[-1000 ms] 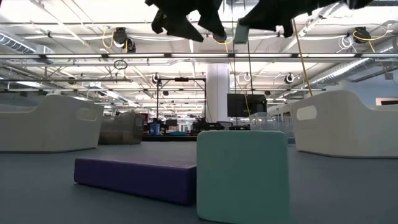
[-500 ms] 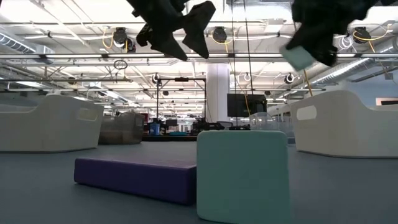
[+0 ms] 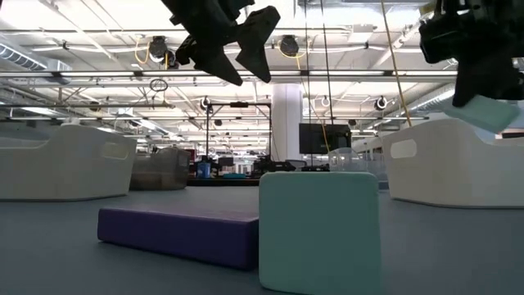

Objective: Sort & place blocks by color
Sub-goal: Put the left blue block into the white bin, then put the bottom green block into the gray bin

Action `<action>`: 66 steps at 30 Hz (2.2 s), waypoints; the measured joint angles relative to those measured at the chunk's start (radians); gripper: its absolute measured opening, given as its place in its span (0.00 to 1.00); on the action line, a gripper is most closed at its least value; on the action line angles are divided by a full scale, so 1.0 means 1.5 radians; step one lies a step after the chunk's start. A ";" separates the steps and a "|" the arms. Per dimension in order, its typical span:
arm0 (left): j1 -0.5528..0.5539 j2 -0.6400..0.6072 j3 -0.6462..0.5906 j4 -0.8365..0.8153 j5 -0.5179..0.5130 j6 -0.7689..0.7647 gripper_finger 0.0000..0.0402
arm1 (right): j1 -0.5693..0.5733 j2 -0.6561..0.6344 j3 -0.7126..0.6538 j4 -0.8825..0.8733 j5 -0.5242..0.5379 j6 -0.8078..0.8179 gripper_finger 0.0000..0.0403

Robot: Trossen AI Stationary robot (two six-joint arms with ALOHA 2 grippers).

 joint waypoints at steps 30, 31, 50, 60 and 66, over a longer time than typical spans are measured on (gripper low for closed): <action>-0.096 0.000 0.000 0.000 0.002 -0.134 0.75 | 0.040 0.027 0.000 0.450 -0.052 -0.300 0.49; -0.101 0.000 0.000 0.001 0.001 -0.140 0.75 | 0.041 0.030 0.001 0.489 -0.052 -0.327 0.49; -0.180 0.000 0.000 0.004 -0.015 -0.262 0.75 | 0.234 0.128 0.000 0.328 -0.156 -0.034 0.49; -0.181 0.000 0.000 0.004 -0.020 -0.267 0.75 | 0.324 0.141 0.000 0.245 -0.099 0.138 0.49; -0.181 0.000 0.000 0.004 -0.020 -0.260 0.75 | 0.341 0.196 0.000 0.244 -0.083 0.081 0.49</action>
